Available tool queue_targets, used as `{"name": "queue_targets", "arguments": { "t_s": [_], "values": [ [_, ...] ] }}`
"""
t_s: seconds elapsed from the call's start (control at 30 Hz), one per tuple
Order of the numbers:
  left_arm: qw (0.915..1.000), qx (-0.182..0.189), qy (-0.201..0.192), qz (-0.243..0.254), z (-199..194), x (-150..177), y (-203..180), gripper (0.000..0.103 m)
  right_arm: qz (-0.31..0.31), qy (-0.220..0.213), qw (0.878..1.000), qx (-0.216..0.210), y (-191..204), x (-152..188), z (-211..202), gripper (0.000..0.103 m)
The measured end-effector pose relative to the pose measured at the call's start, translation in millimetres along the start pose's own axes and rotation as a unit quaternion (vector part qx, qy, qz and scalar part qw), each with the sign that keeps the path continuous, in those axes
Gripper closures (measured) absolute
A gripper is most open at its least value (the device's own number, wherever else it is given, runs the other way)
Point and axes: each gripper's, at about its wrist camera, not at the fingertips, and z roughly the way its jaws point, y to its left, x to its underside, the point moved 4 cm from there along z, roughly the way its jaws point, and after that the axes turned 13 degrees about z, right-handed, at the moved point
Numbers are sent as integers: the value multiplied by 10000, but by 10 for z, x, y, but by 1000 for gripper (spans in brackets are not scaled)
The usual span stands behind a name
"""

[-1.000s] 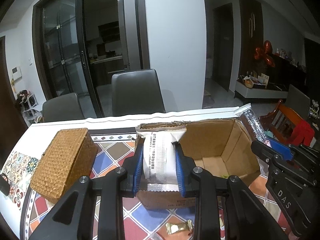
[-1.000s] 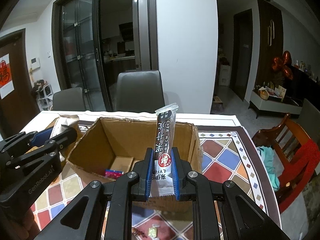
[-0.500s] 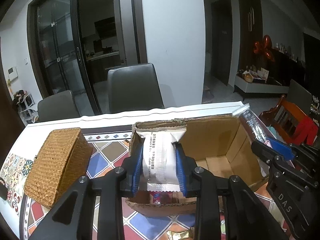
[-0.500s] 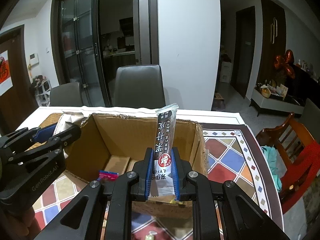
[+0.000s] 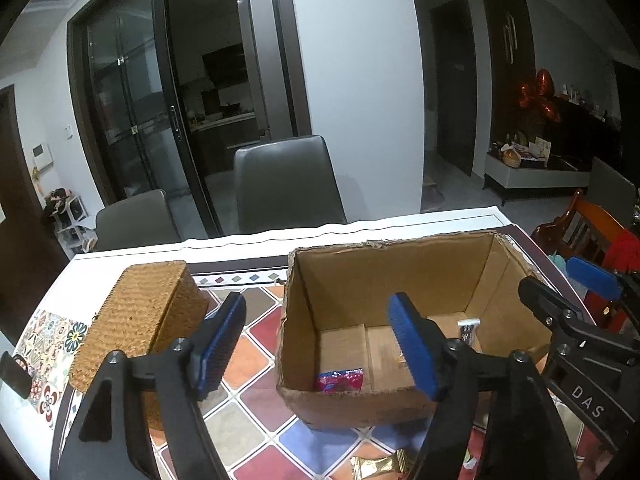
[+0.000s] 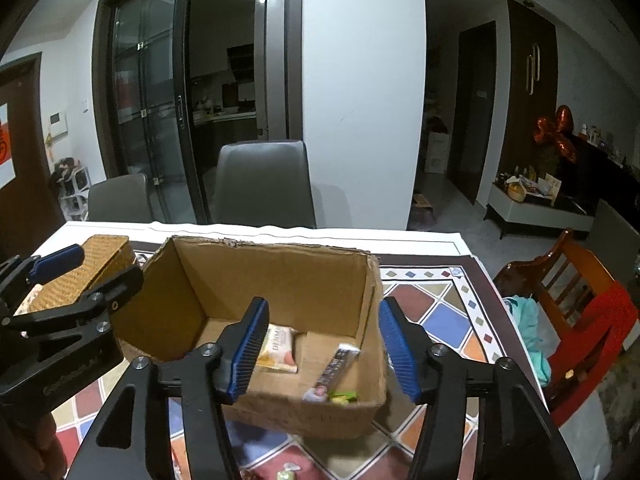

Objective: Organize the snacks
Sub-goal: 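Open both grippers to drop the pastry and snack bar into the box, then withdraw both open grippers from the box toward the remaining snacks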

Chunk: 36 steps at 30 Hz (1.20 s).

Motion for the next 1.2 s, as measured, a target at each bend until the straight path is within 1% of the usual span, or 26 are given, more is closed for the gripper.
{"name": "queue_targets", "arguments": {
  "t_s": [0.27, 0.83, 1.2],
  "values": [
    [10000, -43, -36, -11, -182, 19, 20, 25, 54, -76, 9999, 36, -41, -25, -203, 41],
    [9998, -13, -194, -69, -595, 39, -118, 24, 91, -191, 9997, 85, -201, -17, -617, 41],
    [9997, 14, -228, -71, -816, 140, -244, 24, 130, -210, 9997, 88, -282, 105, -817, 41]
  ]
}}
